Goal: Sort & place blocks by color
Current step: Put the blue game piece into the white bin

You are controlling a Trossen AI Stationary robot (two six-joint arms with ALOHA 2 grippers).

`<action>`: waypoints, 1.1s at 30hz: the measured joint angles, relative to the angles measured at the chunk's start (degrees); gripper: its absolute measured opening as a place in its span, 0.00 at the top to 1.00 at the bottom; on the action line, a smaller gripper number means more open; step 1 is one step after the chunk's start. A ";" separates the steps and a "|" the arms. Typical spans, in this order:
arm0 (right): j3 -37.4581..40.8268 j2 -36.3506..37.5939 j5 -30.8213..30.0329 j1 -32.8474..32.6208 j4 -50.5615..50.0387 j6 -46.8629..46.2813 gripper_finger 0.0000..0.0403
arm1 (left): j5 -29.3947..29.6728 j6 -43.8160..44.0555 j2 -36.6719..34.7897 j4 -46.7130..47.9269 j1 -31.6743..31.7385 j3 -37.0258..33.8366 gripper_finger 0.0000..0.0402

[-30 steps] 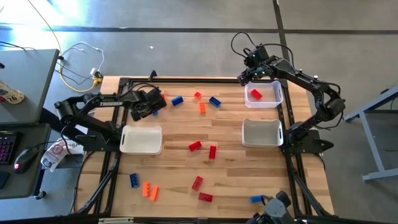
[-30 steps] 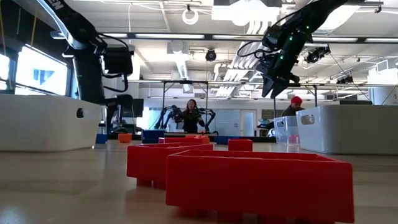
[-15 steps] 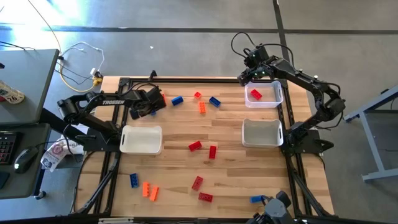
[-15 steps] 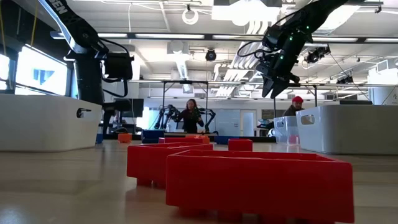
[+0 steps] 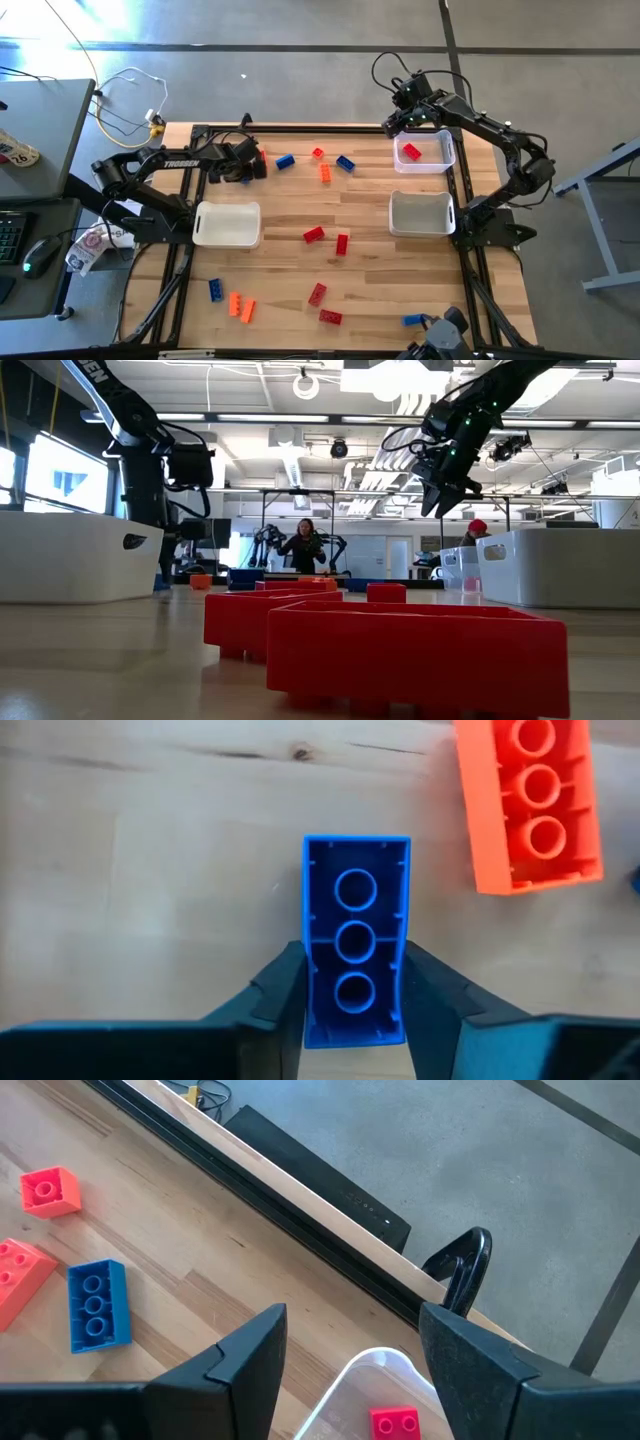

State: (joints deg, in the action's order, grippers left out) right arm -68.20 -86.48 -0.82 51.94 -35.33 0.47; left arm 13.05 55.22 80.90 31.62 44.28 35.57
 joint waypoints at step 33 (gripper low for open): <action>0.02 -0.02 16.48 -23.46 9.74 -13.93 0.46 | -5.31 -25.47 -28.94 7.72 -10.18 -0.15 0.74</action>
State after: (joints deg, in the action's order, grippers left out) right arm -68.18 -86.50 15.66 28.48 -25.60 -13.46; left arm 7.75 29.76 51.96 39.34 34.10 35.42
